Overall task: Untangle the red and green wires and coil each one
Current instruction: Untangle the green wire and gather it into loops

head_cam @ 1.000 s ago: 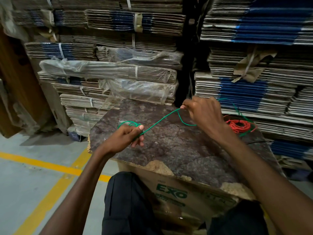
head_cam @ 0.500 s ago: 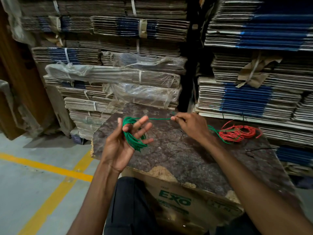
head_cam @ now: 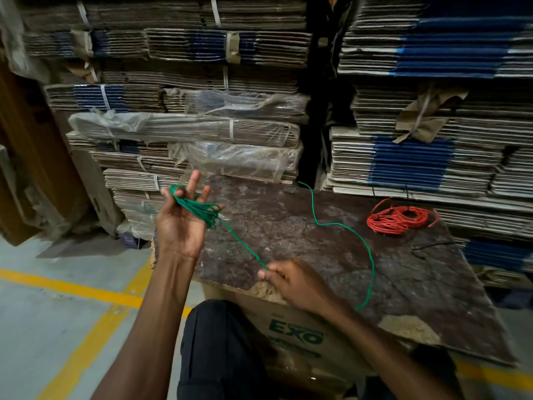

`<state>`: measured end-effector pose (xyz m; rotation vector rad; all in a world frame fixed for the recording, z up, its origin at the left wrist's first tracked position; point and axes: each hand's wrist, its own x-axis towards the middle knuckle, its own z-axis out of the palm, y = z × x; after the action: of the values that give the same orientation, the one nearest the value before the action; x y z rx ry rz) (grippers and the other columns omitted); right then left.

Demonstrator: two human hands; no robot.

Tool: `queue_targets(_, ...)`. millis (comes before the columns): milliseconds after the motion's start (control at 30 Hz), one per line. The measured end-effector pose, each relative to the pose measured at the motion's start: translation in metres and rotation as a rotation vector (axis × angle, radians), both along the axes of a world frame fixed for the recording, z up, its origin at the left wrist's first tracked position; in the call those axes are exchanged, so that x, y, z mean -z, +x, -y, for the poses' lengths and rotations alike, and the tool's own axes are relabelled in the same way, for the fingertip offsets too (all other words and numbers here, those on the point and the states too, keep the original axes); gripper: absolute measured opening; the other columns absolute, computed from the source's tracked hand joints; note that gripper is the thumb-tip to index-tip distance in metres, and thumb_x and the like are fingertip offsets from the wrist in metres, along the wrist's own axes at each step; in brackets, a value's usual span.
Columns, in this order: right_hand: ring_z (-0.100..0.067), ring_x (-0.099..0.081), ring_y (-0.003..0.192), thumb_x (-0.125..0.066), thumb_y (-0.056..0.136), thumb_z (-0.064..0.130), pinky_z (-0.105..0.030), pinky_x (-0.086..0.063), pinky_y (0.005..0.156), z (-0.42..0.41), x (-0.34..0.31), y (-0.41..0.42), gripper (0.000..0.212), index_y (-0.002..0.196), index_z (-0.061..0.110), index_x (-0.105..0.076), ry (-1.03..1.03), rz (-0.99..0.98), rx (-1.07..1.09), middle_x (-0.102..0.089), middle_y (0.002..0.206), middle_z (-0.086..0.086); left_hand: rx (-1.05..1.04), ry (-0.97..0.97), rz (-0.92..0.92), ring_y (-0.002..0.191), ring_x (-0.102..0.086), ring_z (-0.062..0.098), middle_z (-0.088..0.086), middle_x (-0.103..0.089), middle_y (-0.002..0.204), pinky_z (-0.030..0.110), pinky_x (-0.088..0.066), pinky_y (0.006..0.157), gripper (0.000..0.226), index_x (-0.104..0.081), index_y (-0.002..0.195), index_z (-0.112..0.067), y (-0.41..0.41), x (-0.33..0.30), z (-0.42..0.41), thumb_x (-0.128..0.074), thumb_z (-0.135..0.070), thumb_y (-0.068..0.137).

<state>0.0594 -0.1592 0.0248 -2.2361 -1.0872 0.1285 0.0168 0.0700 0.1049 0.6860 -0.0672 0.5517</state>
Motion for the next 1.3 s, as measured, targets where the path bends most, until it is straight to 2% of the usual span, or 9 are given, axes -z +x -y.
queue_targets(100,-0.004,-0.04,0.054,-0.052,0.097,0.036,-0.03,-0.031,0.056,0.015,-0.011,-0.01,0.025,0.075,0.024,-0.053,-0.039,-0.002,-0.061,-0.043,0.056,0.007,-0.167,0.032,-0.064,0.116,-0.054,0.021,0.007,-0.06,0.133,0.033,-0.044,0.092,0.065,-0.065,0.054,-0.022,0.005,-0.003,-0.004,-0.027,-0.039,0.105)
queue_targets(233,-0.003,-0.045,0.057,-0.055,0.095,0.035,-0.032,-0.035,0.058,0.037,-0.039,-0.007,0.015,0.094,0.025,-0.065,-0.033,0.01,-0.057,-0.051,0.06,0.011,-0.367,0.626,-0.246,0.123,-0.056,0.013,0.008,-0.069,0.118,0.029,-0.042,0.094,0.05,-0.063,0.068,-0.021,0.006,0.007,-0.003,-0.033,-0.034,0.106)
queue_targets(300,-0.009,-0.05,0.062,-0.056,0.095,0.04,-0.03,-0.031,0.056,0.046,-0.059,-0.004,0.018,0.096,0.026,-0.067,-0.068,0.125,-0.044,-0.057,0.064,0.008,-0.431,1.014,-0.319,0.09,-0.066,0.0,0.009,-0.072,0.09,0.018,-0.044,0.073,0.045,-0.06,0.073,-0.012,0.005,0.016,-0.004,-0.037,-0.035,0.105)
queue_targets(367,-0.014,-0.057,0.069,-0.052,0.093,0.048,-0.03,-0.033,0.056,0.055,-0.079,0.001,0.027,0.095,0.027,-0.068,-0.112,0.3,-0.007,-0.065,0.071,0.004,-0.462,1.342,-0.369,0.049,-0.047,-0.001,0.003,-0.059,0.059,0.022,-0.034,0.05,0.054,-0.065,0.076,-0.007,0.006,0.023,-0.002,-0.038,-0.047,0.1)
queue_targets(500,-0.013,-0.069,0.082,-0.053,0.089,0.051,-0.034,-0.052,0.06,0.068,-0.11,0.017,0.028,0.102,0.034,-0.072,0.032,0.508,0.082,-0.075,0.09,0.013,-0.47,1.649,-0.39,0.045,-0.043,0.007,0.0,-0.054,0.054,0.035,-0.032,0.049,0.068,-0.065,0.071,-0.006,0.005,0.038,-0.001,-0.031,-0.06,0.094)
queue_targets(667,-0.014,-0.071,0.084,-0.065,0.085,0.044,-0.033,-0.055,0.064,0.059,-0.128,0.044,0.019,0.098,0.035,-0.076,0.234,0.578,0.22,-0.075,0.093,0.014,-0.28,1.548,-0.347,0.042,-0.042,0.007,-0.009,-0.049,0.046,0.019,-0.027,0.047,0.059,-0.068,0.06,-0.015,-0.003,0.038,0.02,-0.037,-0.045,0.1)
queue_targets(867,-0.009,-0.068,0.078,-0.069,0.08,0.047,-0.031,-0.053,0.067,0.043,-0.139,0.078,0.018,0.095,0.039,-0.076,0.297,0.476,0.325,-0.075,0.087,0.016,-0.042,1.204,-0.332,0.083,-0.066,0.039,0.004,-0.058,0.051,0.042,-0.047,0.08,0.054,-0.055,0.068,-0.01,-0.014,0.037,0.039,-0.034,-0.051,0.097)
queue_targets(1000,-0.007,-0.064,0.067,-0.073,0.072,0.054,-0.029,-0.049,0.061,0.034,-0.141,0.099,0.02,0.086,0.04,-0.076,0.308,0.348,0.41,-0.071,0.07,0.012,0.047,0.979,-0.364,0.092,-0.069,0.031,0.003,-0.048,0.047,0.019,-0.046,0.072,0.052,-0.051,0.065,-0.01,-0.024,0.033,0.055,-0.033,-0.037,0.104)
queue_targets(1300,-0.008,-0.051,0.049,-0.083,0.071,0.042,-0.025,-0.039,0.055,0.019,-0.091,0.129,0.014,0.068,0.033,-0.073,0.259,-0.103,0.342,-0.066,0.057,0.006,0.298,0.337,-0.22,0.076,-0.07,0.028,-0.001,-0.036,0.042,0.052,-0.048,0.094,0.044,-0.056,0.055,-0.018,-0.032,0.012,0.069,-0.054,-0.051,0.084)
